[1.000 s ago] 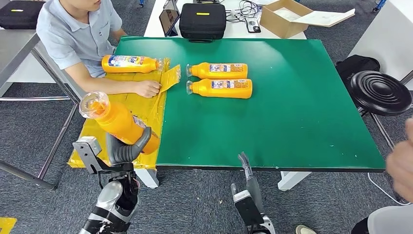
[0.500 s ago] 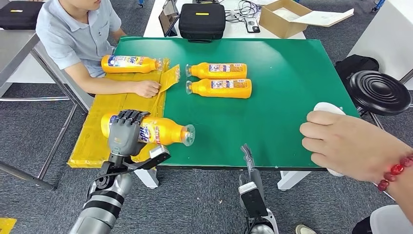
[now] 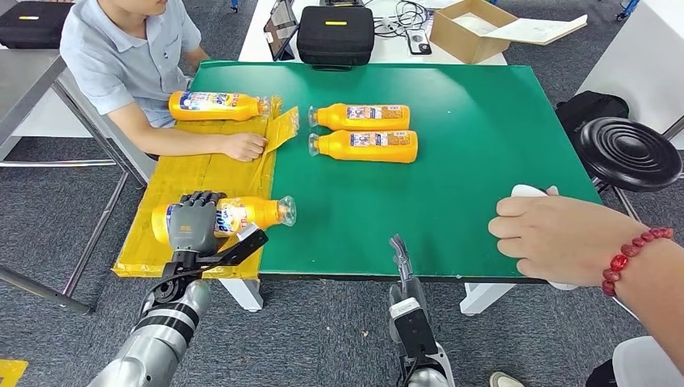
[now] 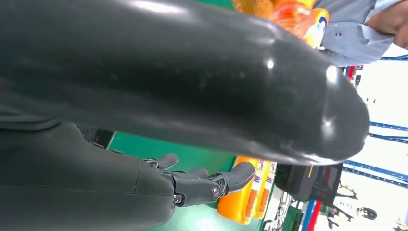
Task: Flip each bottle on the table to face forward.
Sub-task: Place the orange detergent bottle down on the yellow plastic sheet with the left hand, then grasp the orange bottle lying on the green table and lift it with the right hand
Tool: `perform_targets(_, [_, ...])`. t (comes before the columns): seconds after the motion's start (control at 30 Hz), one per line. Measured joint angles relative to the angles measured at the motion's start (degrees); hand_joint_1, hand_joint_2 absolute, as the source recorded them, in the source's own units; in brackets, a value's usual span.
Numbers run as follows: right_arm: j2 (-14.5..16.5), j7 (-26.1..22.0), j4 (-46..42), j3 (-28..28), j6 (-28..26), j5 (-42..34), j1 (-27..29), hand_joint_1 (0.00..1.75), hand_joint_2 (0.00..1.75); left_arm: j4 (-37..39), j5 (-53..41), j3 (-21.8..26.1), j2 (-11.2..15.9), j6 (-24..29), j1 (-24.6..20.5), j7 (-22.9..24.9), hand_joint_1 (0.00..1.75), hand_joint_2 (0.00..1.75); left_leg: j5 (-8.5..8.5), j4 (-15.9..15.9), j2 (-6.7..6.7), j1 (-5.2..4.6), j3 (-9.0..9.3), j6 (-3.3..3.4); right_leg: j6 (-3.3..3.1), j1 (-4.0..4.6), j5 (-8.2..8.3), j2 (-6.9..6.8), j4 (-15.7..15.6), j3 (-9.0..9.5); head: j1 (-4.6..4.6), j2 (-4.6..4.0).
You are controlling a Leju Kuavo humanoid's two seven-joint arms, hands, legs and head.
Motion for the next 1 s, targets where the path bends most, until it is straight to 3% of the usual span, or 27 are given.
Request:
perform_targets(0.17, [0.1,0.0,0.6,0.0,0.8,0.0,-0.1,0.0,0.0,9.7,1.3,0.2,0.6,-5.4,-4.2,3.9,1.75,1.75,0.01,0.0,-0.02,-0.01,0.02,0.0,0.0,-0.01,0.01,-0.01,0.0,0.05,0.01,0.0])
perform_targets(0.23, [0.2,0.0,0.9,0.0,1.1,0.0,-0.3,0.0,0.0,11.8,1.5,0.2,0.8,-7.3,-5.7,4.7,1.5,1.75,0.01,0.0,-0.05,-0.01,0.07,0.0,0.0,-0.01,0.0,-0.02,0.0,0.11,-0.01,0.0])
perform_targets(0.27, [0.3,0.0,1.0,-0.1,1.2,0.1,-0.4,0.0,0.0,12.7,1.6,0.2,0.9,-8.2,-6.4,5.0,1.21,1.75,0.0,0.0,-0.06,-0.01,0.11,-0.01,0.0,-0.01,0.0,-0.03,0.0,0.15,-0.01,0.0])
perform_targets(0.33, [0.5,0.0,1.3,-0.2,1.3,0.3,-0.8,0.0,0.0,14.0,1.7,0.2,0.9,-9.8,-7.6,5.6,0.46,0.87,0.0,0.0,-0.07,-0.01,0.19,-0.01,-0.01,-0.01,-0.01,-0.03,0.0,0.23,-0.01,0.0])
perform_targets(0.37, [0.5,0.0,1.5,-0.3,1.4,0.4,-1.0,0.0,0.0,14.6,1.7,0.2,1.0,-10.5,-8.1,5.8,0.2,0.44,0.0,0.0,-0.07,-0.01,0.22,-0.02,-0.01,-0.01,-0.02,-0.03,0.0,0.27,-0.01,0.0])
perform_targets(0.4, [0.6,0.0,1.7,-0.4,1.4,0.5,-1.1,0.0,0.0,15.0,1.7,0.2,1.0,-11.0,-8.5,5.8,0.06,0.0,0.01,0.0,-0.07,-0.01,0.25,-0.03,-0.02,0.0,-0.02,-0.02,0.0,0.29,-0.01,0.0])
perform_targets(0.57, [0.9,0.0,2.4,-0.8,1.6,0.9,-1.4,0.0,0.0,16.4,2.8,0.1,1.0,-14.9,-9.3,4.9,0.0,0.0,0.1,0.0,-0.08,0.0,0.33,-0.09,-0.02,0.0,0.0,-0.02,0.0,0.37,-0.01,0.0])
perform_targets(0.77, [1.2,0.0,3.1,-1.2,1.9,1.1,-1.6,0.0,0.0,16.7,7.3,0.1,0.8,-20.7,-10.0,0.6,0.0,0.0,0.11,0.0,-0.16,-0.01,0.45,-0.08,-0.02,-0.02,0.0,-0.05,0.0,0.51,-0.02,0.0])
perform_targets(1.0, [1.4,0.0,3.4,-1.4,1.9,1.1,-1.7,0.0,0.0,16.7,8.9,0.2,0.7,-22.0,-10.2,-0.7,0.0,0.0,0.18,0.0,-0.24,-0.01,0.53,-0.08,-0.02,-0.01,0.01,-0.06,0.0,0.61,-0.02,0.0])
